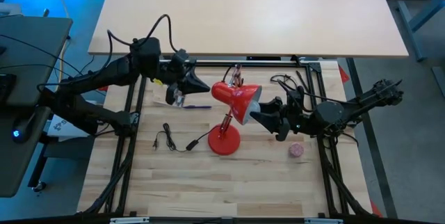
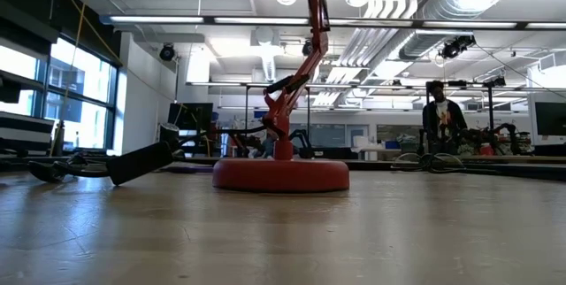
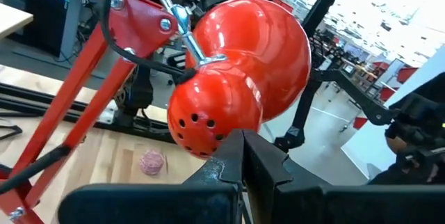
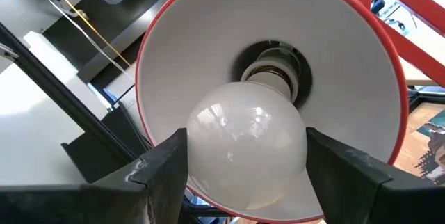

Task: Screw lightbulb
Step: Insert the lightbulb on the lamp

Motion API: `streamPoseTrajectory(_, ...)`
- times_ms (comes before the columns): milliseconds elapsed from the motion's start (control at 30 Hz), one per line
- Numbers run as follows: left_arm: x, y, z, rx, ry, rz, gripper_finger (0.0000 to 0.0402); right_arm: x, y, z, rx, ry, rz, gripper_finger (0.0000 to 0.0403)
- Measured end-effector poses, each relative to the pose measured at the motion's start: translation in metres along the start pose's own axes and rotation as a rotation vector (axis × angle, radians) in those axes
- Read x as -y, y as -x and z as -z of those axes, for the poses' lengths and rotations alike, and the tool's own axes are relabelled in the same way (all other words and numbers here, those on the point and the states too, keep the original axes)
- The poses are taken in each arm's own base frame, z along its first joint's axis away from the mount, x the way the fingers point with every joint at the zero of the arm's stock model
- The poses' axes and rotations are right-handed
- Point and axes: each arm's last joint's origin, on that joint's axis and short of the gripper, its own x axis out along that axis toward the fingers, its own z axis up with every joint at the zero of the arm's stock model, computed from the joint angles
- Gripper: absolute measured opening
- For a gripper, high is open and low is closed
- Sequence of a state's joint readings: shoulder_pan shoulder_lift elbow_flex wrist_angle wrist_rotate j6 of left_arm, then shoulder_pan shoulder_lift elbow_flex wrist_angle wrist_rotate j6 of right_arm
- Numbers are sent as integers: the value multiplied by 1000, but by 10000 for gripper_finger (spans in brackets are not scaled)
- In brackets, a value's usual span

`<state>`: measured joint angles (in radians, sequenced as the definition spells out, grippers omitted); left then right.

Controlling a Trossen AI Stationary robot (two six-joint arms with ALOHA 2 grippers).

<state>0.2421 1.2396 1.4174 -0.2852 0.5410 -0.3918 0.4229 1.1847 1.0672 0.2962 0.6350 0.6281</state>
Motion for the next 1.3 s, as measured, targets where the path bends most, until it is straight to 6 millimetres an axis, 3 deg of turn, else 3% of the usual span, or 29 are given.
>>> streamPoseTrajectory(333, -3, 1, -1, 25, -34, -66, 0, 0, 0, 0, -4, 0, -6, 250)
streamPoseTrajectory(1300, -2, -13, 1, 31, 38, -24, 0, 0, 1, -1, 32, -30, 26, 250)
